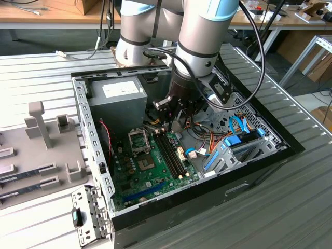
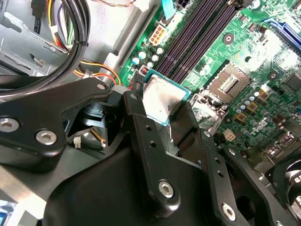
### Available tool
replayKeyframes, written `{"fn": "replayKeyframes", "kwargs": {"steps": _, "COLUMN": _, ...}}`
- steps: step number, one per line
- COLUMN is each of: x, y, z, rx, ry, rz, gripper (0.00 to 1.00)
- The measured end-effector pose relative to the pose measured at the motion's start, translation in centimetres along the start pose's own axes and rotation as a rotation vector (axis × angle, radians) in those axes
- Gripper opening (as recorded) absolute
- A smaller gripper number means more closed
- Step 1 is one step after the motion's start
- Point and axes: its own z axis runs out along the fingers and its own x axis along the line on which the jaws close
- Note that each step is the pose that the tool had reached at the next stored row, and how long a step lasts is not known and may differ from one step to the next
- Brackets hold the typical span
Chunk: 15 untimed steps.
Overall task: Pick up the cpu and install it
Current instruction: 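Pick up the cpu and move it towards the insertion slot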
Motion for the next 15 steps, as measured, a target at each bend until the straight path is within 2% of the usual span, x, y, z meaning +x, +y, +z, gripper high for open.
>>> {"fn": "replayKeyframes", "kwargs": {"steps": 15, "x": 0.03, "y": 0.01, "z": 0.53, "rx": -0.0001, "ry": 0.0000, "rz": 0.000, "gripper": 0.47}}
